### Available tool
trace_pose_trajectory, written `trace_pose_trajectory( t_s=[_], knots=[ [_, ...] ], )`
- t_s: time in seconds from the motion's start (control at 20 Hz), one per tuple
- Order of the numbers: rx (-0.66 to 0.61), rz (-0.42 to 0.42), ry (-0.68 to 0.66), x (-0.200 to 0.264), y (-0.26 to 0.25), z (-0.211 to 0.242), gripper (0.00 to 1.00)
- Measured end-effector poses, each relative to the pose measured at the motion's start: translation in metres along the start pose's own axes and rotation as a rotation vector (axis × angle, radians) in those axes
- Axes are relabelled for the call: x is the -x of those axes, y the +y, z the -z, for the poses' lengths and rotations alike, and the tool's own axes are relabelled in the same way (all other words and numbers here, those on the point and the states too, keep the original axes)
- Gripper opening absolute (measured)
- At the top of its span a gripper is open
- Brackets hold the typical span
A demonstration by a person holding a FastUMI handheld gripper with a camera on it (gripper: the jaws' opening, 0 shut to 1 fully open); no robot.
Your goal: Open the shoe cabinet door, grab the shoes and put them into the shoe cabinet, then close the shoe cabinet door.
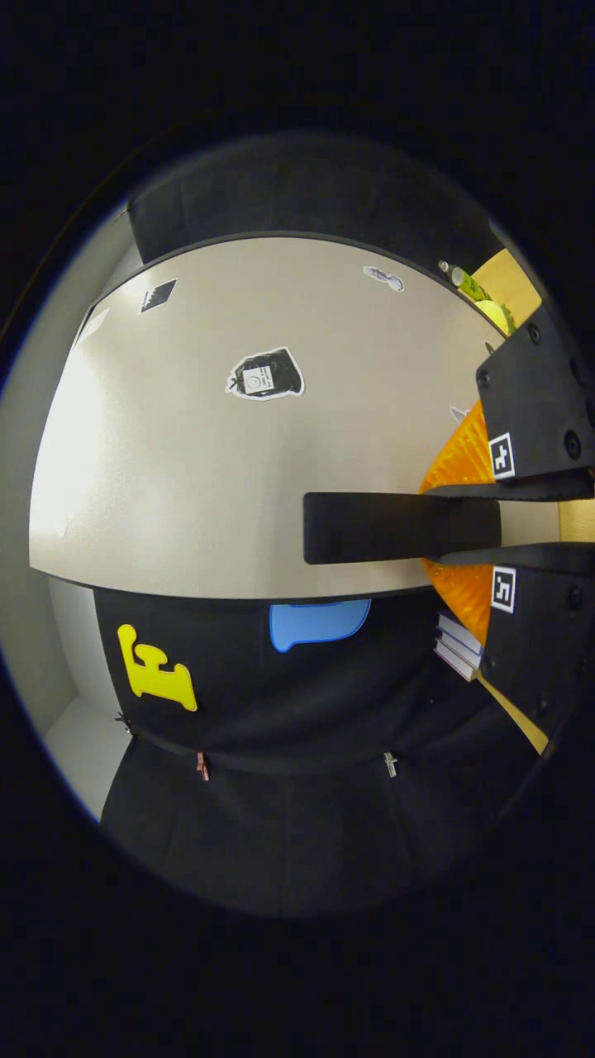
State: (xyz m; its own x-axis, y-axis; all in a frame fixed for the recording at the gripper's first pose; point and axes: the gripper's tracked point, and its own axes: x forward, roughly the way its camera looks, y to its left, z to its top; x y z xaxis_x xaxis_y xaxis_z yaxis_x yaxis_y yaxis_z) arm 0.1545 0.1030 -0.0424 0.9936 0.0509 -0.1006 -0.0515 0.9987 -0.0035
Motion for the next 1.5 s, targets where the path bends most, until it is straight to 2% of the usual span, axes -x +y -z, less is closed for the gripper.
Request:
trace_pose_trajectory(
  t_s=[0.6, 1.05, 1.25, 1.5],
  knots=[
    [-0.023, -0.094, 0.019, 0.086, -0.031, 0.005, 0.23],
    [0.013, -0.186, 0.022, 0.129, -0.066, 0.009, 0.23],
    [0.022, -0.198, 0.019, 0.148, -0.087, 0.009, 0.23],
    [0.031, -0.173, 0.014, 0.17, -0.12, 0.009, 0.22]
  ],
)
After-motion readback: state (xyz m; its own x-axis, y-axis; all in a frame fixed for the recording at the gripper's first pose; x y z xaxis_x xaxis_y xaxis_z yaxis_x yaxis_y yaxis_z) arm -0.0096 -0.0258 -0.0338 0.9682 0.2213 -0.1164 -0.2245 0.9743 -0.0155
